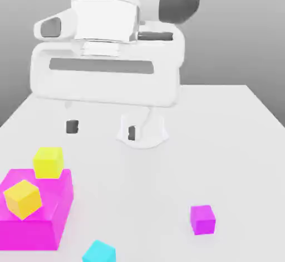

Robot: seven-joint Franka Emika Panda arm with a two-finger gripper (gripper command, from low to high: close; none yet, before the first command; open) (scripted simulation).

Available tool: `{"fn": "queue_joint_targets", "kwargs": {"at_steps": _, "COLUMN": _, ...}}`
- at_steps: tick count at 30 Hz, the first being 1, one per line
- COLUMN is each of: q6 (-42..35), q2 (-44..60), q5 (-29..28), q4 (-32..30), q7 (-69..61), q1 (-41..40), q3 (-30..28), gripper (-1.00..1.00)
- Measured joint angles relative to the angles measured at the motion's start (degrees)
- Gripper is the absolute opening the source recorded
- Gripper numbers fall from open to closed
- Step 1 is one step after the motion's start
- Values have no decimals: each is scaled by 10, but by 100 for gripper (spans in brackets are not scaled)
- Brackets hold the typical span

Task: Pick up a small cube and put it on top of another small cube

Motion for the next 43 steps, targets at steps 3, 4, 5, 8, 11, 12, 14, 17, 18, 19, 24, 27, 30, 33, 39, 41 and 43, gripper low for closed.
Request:
{"fn": "queue_joint_targets", "kwargs": {"at_steps": 3, "q6": 21, "q2": 62, "q5": 3, "q4": -3, "q7": 14, "q1": -7, "q3": -3, "gripper": 0}}
{"fn": "queue_joint_targets", "kwargs": {"at_steps": 4, "q6": 28, "q2": 83, "q5": 4, "q4": -4, "q7": 18, "q1": -9, "q3": -4, "gripper": 0}}
{"fn": "queue_joint_targets", "kwargs": {"at_steps": 5, "q6": 35, "q2": 104, "q5": 6, "q4": -5, "q7": 22, "q1": -10, "q3": -5, "gripper": 0}}
{"fn": "queue_joint_targets", "kwargs": {"at_steps": 8, "q6": 56, "q2": 166, "q5": 15, "q4": -8, "q7": 32, "q1": -14, "q3": -8, "gripper": 0}}
{"fn": "queue_joint_targets", "kwargs": {"at_steps": 11, "q6": 86, "q2": 228, "q5": 23, "q4": -6, "q7": 37, "q1": -18, "q3": -9, "gripper": 0}}
{"fn": "queue_joint_targets", "kwargs": {"at_steps": 12, "q6": 101, "q2": 249, "q5": 25, "q4": -2, "q7": 37, "q1": -19, "q3": -8, "gripper": 0}}
{"fn": "queue_joint_targets", "kwargs": {"at_steps": 14, "q6": 132, "q2": 291, "q5": 27, "q4": 6, "q7": 36, "q1": -20, "q3": -7, "gripper": 0}}
{"fn": "queue_joint_targets", "kwargs": {"at_steps": 17, "q6": 144, "q2": 306, "q5": 27, "q4": 9, "q7": 36, "q1": -21, "q3": -7, "gripper": -100}}
{"fn": "queue_joint_targets", "kwargs": {"at_steps": 18, "q6": 144, "q2": 306, "q5": 27, "q4": 9, "q7": 36, "q1": -21, "q3": -6, "gripper": -100}}
{"fn": "queue_joint_targets", "kwargs": {"at_steps": 19, "q6": 144, "q2": 306, "q5": 27, "q4": 9, "q7": 37, "q1": -21, "q3": -6, "gripper": -100}}
{"fn": "queue_joint_targets", "kwargs": {"at_steps": 24, "q6": 121, "q2": 277, "q5": 25, "q4": 3, "q7": 38, "q1": -21, "q3": -7, "gripper": -100}}
{"fn": "queue_joint_targets", "kwargs": {"at_steps": 27, "q6": 73, "q2": 218, "q5": 22, "q4": -8, "q7": 38, "q1": -23, "q3": -13, "gripper": -100}}
{"fn": "queue_joint_targets", "kwargs": {"at_steps": 30, "q6": 13, "q2": 156, "q5": 10, "q4": -10, "q7": 32, "q1": -47, "q3": -45, "gripper": -100}}
{"fn": "queue_joint_targets", "kwargs": {"at_steps": 33, "q6": -48, "q2": 94, "q5": 7, "q4": -11, "q7": 18, "q1": -80, "q3": -76, "gripper": -100}}
{"fn": "queue_joint_targets", "kwargs": {"at_steps": 39, "q6": -56, "q2": 70, "q5": 29, "q4": -27, "q7": -17, "q1": -144, "q3": -87, "gripper": -100}}
{"fn": "queue_joint_targets", "kwargs": {"at_steps": 41, "q6": -37, "q2": 85, "q5": 33, "q4": -32, "q7": -20, "q1": -144, "q3": -86, "gripper": 100}}
{"fn": "queue_joint_targets", "kwargs": {"at_steps": 43, "q6": -37, "q2": 85, "q5": 33, "q4": -32, "q7": -20, "q1": -144, "q3": -86, "gripper": 100}}
